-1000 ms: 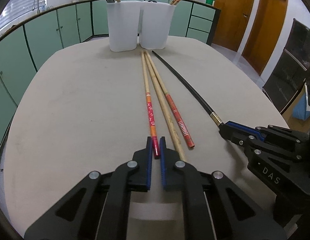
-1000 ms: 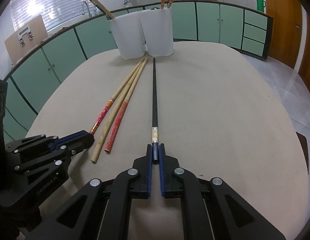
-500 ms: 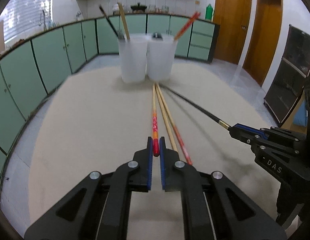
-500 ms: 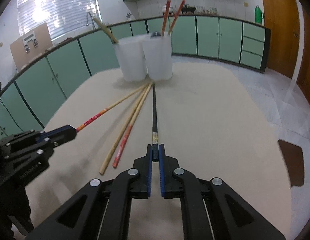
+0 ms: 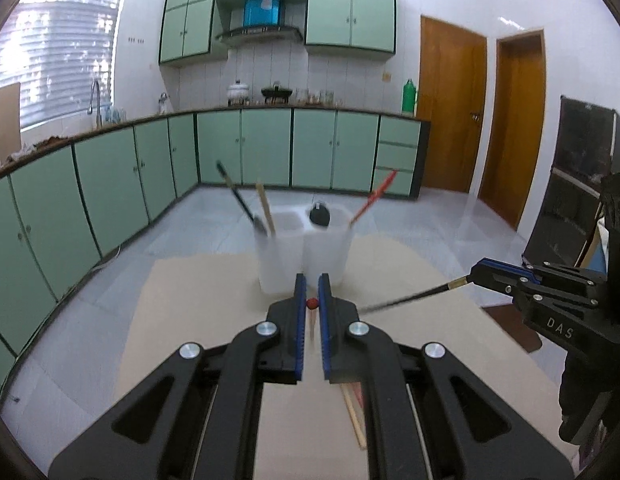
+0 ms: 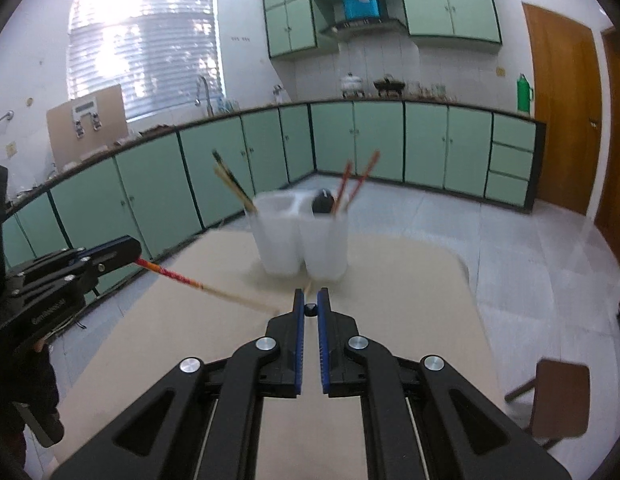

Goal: Organize utensils
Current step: 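Lift both chopsticks and carry them to the white holder, then drop both chopsticks into the holder and open both grippers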

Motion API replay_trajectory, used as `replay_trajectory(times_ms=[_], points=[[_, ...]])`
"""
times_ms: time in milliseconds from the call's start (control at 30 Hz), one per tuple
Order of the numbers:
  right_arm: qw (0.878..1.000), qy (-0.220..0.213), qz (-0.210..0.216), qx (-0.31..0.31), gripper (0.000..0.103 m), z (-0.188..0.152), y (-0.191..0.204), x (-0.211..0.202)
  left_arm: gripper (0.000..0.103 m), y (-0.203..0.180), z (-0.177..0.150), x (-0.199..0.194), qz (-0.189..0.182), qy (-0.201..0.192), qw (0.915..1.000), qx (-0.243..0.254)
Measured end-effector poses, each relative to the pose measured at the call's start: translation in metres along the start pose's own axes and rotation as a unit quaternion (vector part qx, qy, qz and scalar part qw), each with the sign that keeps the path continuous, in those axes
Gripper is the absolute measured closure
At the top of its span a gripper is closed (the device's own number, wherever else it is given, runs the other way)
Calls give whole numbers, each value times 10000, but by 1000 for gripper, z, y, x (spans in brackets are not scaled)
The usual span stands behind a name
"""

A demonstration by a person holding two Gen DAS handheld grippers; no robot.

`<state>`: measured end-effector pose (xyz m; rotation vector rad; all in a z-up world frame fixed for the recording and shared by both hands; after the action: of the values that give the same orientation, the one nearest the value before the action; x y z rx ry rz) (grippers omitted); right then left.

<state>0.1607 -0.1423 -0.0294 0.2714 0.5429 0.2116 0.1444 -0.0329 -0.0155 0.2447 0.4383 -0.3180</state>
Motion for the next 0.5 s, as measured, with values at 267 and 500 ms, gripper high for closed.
replay_trajectory(times_ms=[267, 500], points=[[9993, -41, 137, -337, 97, 42, 12, 7, 98, 10, 28, 12, -243, -141, 9996, -31], [9987, -118, 261, -421, 97, 76, 19, 12, 98, 16, 50, 16, -389, -299, 9988, -51]])
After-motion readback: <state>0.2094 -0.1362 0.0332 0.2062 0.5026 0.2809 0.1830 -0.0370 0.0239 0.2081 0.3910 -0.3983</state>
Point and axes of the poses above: each gripper's, at about its wrist camera, not at the fingertips, and x roughly the way its jaws point, y to its left, z to its top, the point moved 3 cm from there along x, roughly the way its jaws point, and after that the axes turned 13 degrees about x, right-handed, at the moved point
